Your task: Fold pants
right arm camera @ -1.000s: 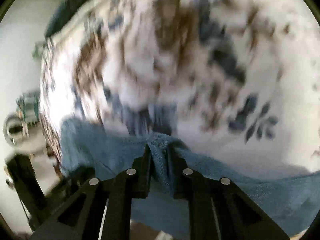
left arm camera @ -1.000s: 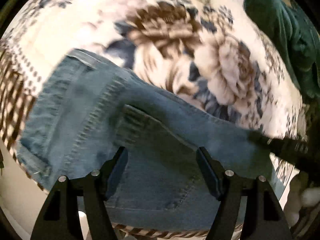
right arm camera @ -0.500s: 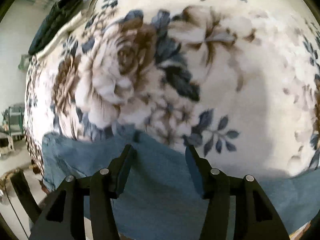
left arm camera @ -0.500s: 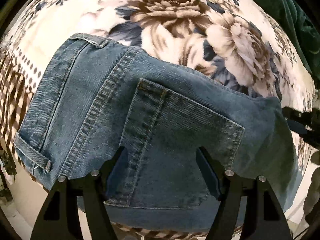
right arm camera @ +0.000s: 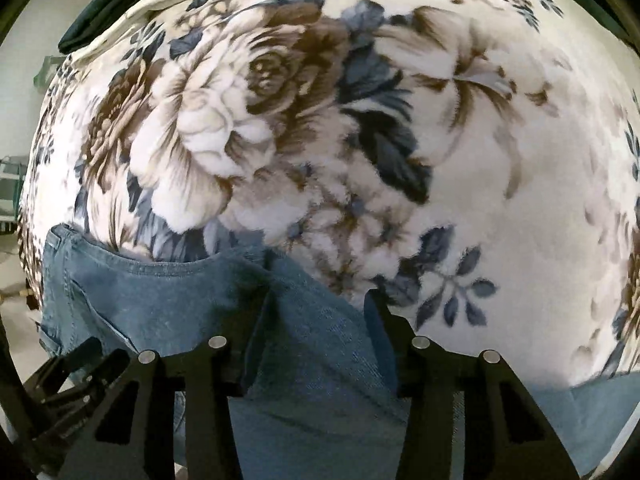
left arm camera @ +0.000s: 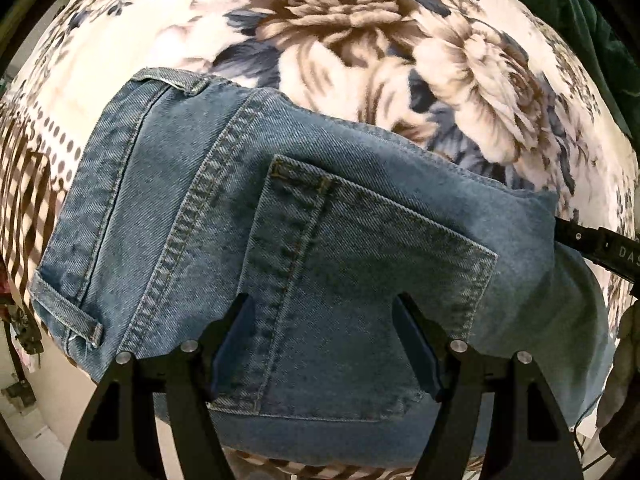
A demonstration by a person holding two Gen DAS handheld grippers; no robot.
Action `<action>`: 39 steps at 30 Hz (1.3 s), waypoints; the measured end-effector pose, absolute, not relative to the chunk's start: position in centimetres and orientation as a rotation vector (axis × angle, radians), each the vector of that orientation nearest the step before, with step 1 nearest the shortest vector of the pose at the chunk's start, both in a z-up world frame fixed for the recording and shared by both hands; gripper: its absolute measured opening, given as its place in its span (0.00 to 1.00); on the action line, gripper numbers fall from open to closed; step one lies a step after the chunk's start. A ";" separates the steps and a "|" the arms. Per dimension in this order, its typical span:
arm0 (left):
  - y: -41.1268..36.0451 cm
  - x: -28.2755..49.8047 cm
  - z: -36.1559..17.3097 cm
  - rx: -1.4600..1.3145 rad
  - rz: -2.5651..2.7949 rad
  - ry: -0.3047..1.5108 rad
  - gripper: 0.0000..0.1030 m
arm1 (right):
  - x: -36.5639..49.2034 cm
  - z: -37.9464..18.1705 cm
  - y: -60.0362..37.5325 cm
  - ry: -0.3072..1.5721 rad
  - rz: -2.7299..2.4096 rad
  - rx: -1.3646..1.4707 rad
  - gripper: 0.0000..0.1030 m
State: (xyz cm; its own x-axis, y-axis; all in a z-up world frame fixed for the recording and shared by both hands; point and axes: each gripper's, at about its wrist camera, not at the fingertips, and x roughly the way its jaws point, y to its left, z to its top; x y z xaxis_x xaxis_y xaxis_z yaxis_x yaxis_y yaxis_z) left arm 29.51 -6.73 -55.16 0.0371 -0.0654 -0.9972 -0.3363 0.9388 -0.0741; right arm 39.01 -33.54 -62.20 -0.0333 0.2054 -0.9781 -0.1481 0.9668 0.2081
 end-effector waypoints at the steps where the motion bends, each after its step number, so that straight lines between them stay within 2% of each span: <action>1: -6.7 29.6 -55.2 -0.326 0.214 1.528 0.68 | 39.0 -62.2 -33.6 1.574 0.290 0.032 0.41; 3: -6.2 29.5 -55.4 -0.326 0.212 1.531 0.68 | 38.9 -62.0 -33.3 1.559 0.297 -0.008 0.26; 6: -5.6 29.6 -55.7 -0.325 0.209 1.533 0.68 | 39.0 -61.9 -32.5 1.536 0.296 -0.047 0.09; 8: -5.5 29.6 -56.0 -0.322 0.208 1.534 0.68 | 39.1 -61.8 -32.4 1.521 0.287 -0.059 0.07; 9: -5.5 29.6 -56.1 -0.321 0.206 1.534 0.68 | 39.2 -61.8 -32.3 1.514 0.280 -0.068 0.01; 12: -5.4 29.6 -56.6 -0.316 0.202 1.536 0.67 | 39.8 -61.8 -32.8 1.499 0.221 -0.067 0.00; 14: -5.0 29.5 -56.8 -0.316 0.199 1.535 0.67 | 40.4 -61.6 -34.1 1.511 0.199 0.041 0.01; 16: -4.9 29.3 -57.0 -0.317 0.196 1.534 0.67 | 40.9 -61.5 -35.6 1.557 0.224 0.215 0.05; 17: -4.8 29.3 -56.9 -0.321 0.196 1.533 0.68 | 41.0 -61.5 -36.0 1.578 0.240 0.259 0.17; 18: -4.7 29.3 -56.9 -0.327 0.197 1.530 0.68 | 41.1 -61.5 -36.2 1.590 0.252 0.286 0.40; 20: -4.5 29.2 -56.6 -0.336 0.200 1.528 0.68 | 41.2 -61.6 -36.1 1.597 0.280 0.296 0.56; 23: -4.3 29.0 -56.5 -0.347 0.206 1.523 0.67 | 41.4 -62.8 -35.4 1.634 0.347 0.348 0.56; 25: -4.3 28.9 -56.6 -0.342 0.207 1.523 0.67 | 41.4 -62.9 -34.1 1.586 0.417 0.336 0.32; 26: -4.3 28.9 -56.6 -0.339 0.206 1.523 0.68 | 41.4 -62.9 -33.4 1.570 0.423 0.298 0.01; 28: -4.4 28.9 -56.6 -0.334 0.202 1.523 0.68 | 41.6 -62.7 -32.8 1.529 0.358 0.201 0.02; 31: -4.6 28.5 -56.5 -0.324 0.188 1.523 0.67 | 41.8 -62.7 -34.0 1.536 0.262 0.202 0.01; 34: -4.0 27.8 -55.7 -0.341 0.176 1.518 0.68 | 40.4 -60.5 -36.7 1.552 0.223 0.357 0.03; 35: -3.7 27.5 -55.1 -0.354 0.179 1.510 0.68 | 39.3 -59.0 -37.5 1.529 0.222 0.365 0.06; 37: -2.6 26.4 -53.5 -0.392 0.176 1.483 0.68 | 36.3 -55.7 -39.4 1.486 0.216 0.369 0.29; 38: -2.1 25.8 -52.8 -0.398 0.179 1.469 0.68 | 34.8 -54.5 -40.3 1.474 0.200 0.382 0.51; 39: -1.7 25.3 -52.2 -0.390 0.186 1.459 0.68 | 33.1 -53.4 -41.2 1.465 0.173 0.401 0.63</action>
State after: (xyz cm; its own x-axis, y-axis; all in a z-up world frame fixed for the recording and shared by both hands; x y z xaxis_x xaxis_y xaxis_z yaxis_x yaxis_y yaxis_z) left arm 25.29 -1.68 -52.16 0.1119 -0.1113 -0.9875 -0.3556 0.9234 -0.1444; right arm 33.08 -41.23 -53.43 0.1079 0.3543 -0.9289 0.1277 0.9217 0.3664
